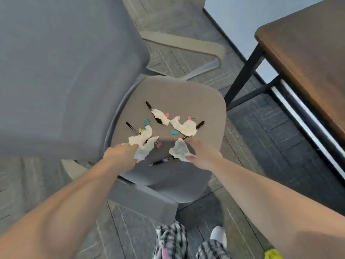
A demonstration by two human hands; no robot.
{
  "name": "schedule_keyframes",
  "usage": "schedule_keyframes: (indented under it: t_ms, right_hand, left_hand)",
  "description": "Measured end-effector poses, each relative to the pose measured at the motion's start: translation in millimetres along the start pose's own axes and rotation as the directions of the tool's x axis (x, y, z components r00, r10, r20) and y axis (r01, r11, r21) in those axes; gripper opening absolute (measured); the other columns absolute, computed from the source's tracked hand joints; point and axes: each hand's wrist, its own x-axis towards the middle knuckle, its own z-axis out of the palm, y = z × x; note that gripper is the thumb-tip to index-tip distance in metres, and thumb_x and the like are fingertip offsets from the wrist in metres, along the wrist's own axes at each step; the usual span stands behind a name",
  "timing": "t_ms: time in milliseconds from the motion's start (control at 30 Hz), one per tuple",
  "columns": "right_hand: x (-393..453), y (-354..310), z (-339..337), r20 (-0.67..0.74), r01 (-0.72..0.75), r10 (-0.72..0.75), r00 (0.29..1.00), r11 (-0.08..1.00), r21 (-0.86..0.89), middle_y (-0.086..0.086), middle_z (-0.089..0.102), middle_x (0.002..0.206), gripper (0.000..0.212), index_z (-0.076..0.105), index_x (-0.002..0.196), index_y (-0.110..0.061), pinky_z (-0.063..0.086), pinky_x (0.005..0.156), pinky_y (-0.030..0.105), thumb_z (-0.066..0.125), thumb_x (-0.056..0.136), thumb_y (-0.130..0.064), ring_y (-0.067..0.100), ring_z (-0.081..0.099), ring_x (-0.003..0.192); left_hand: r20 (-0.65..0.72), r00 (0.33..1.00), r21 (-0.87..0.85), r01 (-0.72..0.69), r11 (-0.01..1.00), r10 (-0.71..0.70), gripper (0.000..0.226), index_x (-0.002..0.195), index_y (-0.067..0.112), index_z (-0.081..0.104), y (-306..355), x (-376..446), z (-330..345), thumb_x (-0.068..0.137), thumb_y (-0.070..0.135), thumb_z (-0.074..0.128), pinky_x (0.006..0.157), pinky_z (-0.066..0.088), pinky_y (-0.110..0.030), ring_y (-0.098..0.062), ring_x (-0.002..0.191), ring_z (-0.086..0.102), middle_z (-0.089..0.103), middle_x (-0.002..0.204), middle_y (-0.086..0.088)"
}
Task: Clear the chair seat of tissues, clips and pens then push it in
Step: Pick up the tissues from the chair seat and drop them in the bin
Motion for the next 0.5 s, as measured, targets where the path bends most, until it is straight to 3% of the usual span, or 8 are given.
schedule_keyframes:
  t_ms: [67, 133, 200, 267, 333, 433, 500]
  right_hand:
    - [15.0, -9.4, 12.2, 0.044, -0.022, 0.026, 0.999, 0.997, -0.076, 0.002, 0.049, 0.130, 0.057, 0.030, 0.140, -0.035, 0.052, 0.086, 0.046, 0.053, 0.089, -0.041, 0.029, 0.054, 0.116]
    - [23.8, -15.8, 28.1, 0.070, -0.055, 0.064, 0.995, 0.990, -0.126, 0.005, 0.051, 0.125, 0.061, 0.026, 0.140, -0.032, 0.052, 0.082, 0.043, 0.057, 0.089, -0.039, 0.031, 0.053, 0.114]
    - [33.0, -19.8, 39.0, 0.047, -0.068, 0.074, 0.996, 0.991, -0.119, 0.004, 0.050, 0.125, 0.063, 0.024, 0.138, -0.031, 0.049, 0.078, 0.041, 0.061, 0.087, -0.035, 0.030, 0.053, 0.113]
    - [40.8, -20.4, 45.2, 0.031, -0.085, 0.089, 0.996, 0.989, -0.121, 0.002, 0.047, 0.131, 0.065, 0.025, 0.140, -0.030, 0.047, 0.080, 0.040, 0.063, 0.086, -0.030, 0.030, 0.051, 0.117]
    - [46.4, -21.1, 49.0, 0.035, -0.108, 0.113, 0.993, 0.985, -0.135, 0.001, 0.041, 0.139, 0.066, 0.026, 0.143, -0.030, 0.046, 0.084, 0.040, 0.062, 0.087, -0.025, 0.030, 0.049, 0.121]
    - [52.5, -22.4, 53.1, 0.026, -0.116, 0.121, 0.992, 0.984, -0.132, 0.002, 0.040, 0.142, 0.068, 0.028, 0.145, -0.031, 0.047, 0.086, 0.041, 0.054, 0.086, -0.008, 0.031, 0.049, 0.121]
    - [54.4, -23.2, 54.7, 0.022, -0.120, 0.123, 0.992, 0.987, -0.102, 0.005, 0.041, 0.138, 0.068, 0.031, 0.144, -0.027, 0.048, 0.088, 0.043, 0.048, 0.083, 0.000, 0.034, 0.049, 0.119]
  left_hand:
    - [0.010, 1.000, -0.007, -0.011, 1.000, 0.011, 0.020, 0.108, 0.021, 0.047, -5.9, 15.8, 3.2, 0.090, 0.029, 0.044, 0.068, 0.041, -0.032, -0.022, 0.088, 0.051, 0.059, 0.109, -0.001]
    - [0.024, 0.999, -0.078, -0.047, 0.996, 0.049, 0.024, 0.116, 0.024, 0.047, -4.4, 31.3, 7.3, 0.092, 0.025, 0.044, 0.061, 0.039, -0.024, -0.021, 0.087, 0.053, 0.057, 0.103, 0.001]
    - [-0.035, 0.995, -0.157, -0.103, 0.982, 0.098, 0.018, 0.110, 0.026, 0.044, 2.6, 42.4, 9.3, 0.092, 0.022, 0.045, 0.059, 0.039, -0.022, -0.024, 0.089, 0.054, 0.047, 0.095, 0.001]
    - [-0.107, 0.981, -0.108, -0.171, 0.979, 0.159, 0.031, 0.122, 0.029, 0.043, 8.3, 52.3, 14.6, 0.091, 0.023, 0.046, 0.070, 0.049, -0.031, -0.026, 0.101, 0.053, 0.042, 0.105, 0.000]
    - [-0.154, 0.972, -0.086, -0.191, 0.978, 0.176, 0.040, 0.127, 0.034, 0.037, 13.0, 61.4, 24.2, 0.090, 0.027, 0.050, 0.065, 0.050, -0.038, -0.028, 0.104, 0.054, 0.044, 0.124, -0.001]
    - [-0.144, 0.977, -0.068, -0.165, 0.984, 0.154, 0.037, 0.124, 0.019, 0.047, 20.6, 73.9, 34.7, 0.089, 0.026, 0.057, 0.058, 0.039, -0.035, -0.029, 0.101, 0.058, 0.050, 0.122, -0.005]
    - [-0.161, 0.975, -0.022, -0.162, 0.987, 0.156, 0.036, 0.122, 0.017, 0.050, 23.3, 79.8, 41.2, 0.088, 0.020, 0.058, 0.057, 0.041, -0.035, -0.026, 0.102, 0.056, 0.048, 0.118, -0.006]
